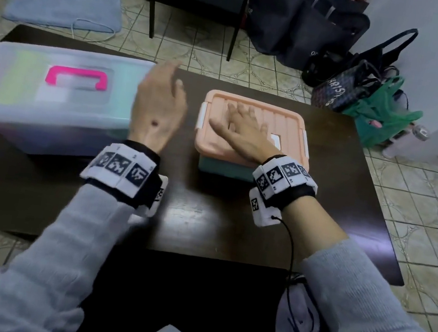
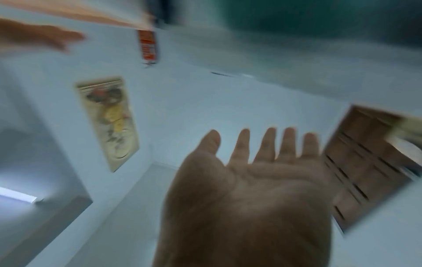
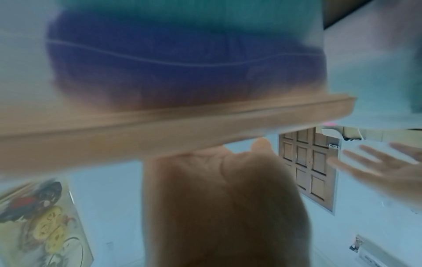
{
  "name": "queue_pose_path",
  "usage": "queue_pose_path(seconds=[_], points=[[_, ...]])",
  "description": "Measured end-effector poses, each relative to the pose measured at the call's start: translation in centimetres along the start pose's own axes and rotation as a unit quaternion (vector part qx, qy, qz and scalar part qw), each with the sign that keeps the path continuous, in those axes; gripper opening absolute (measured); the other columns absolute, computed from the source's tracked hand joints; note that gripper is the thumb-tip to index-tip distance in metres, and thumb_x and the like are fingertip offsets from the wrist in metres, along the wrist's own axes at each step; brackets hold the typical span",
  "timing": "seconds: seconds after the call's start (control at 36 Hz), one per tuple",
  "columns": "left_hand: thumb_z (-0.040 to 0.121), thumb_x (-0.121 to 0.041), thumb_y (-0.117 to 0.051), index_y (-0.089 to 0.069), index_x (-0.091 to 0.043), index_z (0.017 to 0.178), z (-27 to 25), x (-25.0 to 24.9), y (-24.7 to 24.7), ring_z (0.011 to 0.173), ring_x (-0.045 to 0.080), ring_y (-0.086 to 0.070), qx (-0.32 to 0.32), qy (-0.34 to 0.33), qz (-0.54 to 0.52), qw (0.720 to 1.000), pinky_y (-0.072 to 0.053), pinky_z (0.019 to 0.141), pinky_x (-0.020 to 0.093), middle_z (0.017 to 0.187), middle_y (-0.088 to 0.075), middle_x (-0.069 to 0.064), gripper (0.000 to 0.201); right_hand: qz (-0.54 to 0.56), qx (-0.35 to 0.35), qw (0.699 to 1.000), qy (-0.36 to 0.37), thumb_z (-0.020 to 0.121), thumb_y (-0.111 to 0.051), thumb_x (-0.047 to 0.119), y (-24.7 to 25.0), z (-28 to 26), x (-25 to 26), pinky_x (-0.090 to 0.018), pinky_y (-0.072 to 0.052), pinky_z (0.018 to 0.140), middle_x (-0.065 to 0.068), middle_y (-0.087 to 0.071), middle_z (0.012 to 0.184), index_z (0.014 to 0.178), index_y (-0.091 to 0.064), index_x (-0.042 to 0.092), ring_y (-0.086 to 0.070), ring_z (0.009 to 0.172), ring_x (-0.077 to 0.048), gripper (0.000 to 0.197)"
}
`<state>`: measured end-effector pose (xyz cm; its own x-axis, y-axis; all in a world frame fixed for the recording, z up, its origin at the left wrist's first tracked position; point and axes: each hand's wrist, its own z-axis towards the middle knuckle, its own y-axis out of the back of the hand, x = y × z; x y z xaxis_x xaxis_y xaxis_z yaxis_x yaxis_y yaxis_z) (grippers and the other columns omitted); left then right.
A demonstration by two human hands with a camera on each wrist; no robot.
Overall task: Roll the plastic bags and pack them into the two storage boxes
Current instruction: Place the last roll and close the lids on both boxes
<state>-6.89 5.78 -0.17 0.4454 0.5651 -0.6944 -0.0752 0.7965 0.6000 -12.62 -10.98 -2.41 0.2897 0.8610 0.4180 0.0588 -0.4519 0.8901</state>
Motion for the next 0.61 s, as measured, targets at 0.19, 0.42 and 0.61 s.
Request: queue_pose_path(seconds=[0.19, 0.42, 0.61], points=[[0.085, -0.076, -0.022, -0.015, -0.026, 0.151, 1.4, 7.8, 7.6, 0.143, 0.044, 0.001, 0.122, 0.263, 0.285, 0.914, -0.001, 0.115, 0.056, 0.157, -0.003, 0.018, 0.083, -0.073, -0.040, 0.984, -0.160, 0.080, -0.018, 0.082, -0.6, -1.2, -1.3, -0.067, 0.007, 0.107, -0.011, 0.009, 0.158, 0.150, -0.005, 0.038, 0.013, 0.143, -0.040, 0.083], [0.076, -0.085, -0.022, -0.014, -0.039, 0.149, 2.2, 9.4, 6.8, 0.142, 0.045, 0.006, 0.190, 0.228, 0.324, 0.898, 0.002, 0.113, 0.059, 0.159, 0.003, 0.011, 0.086, -0.085, -0.004, 0.982, -0.168, 0.071, -0.029, 0.088, -0.8, 0.6, -0.2, -0.067, 0.009, 0.106, -0.010, 0.019, 0.157, 0.148, 0.005, 0.043, 0.019, 0.141, -0.040, 0.095], [0.078, -0.083, -0.027, -0.018, -0.041, 0.147, 5.9, 8.5, 4.2, 0.142, 0.044, 0.007, 0.217, 0.198, 0.304, 0.906, 0.003, 0.113, 0.058, 0.159, 0.003, 0.008, 0.081, -0.074, 0.004, 0.984, -0.162, 0.070, -0.031, 0.088, 0.1, 4.5, 1.0, -0.067, 0.011, 0.106, -0.008, 0.018, 0.157, 0.147, 0.004, 0.045, 0.020, 0.142, -0.038, 0.095]])
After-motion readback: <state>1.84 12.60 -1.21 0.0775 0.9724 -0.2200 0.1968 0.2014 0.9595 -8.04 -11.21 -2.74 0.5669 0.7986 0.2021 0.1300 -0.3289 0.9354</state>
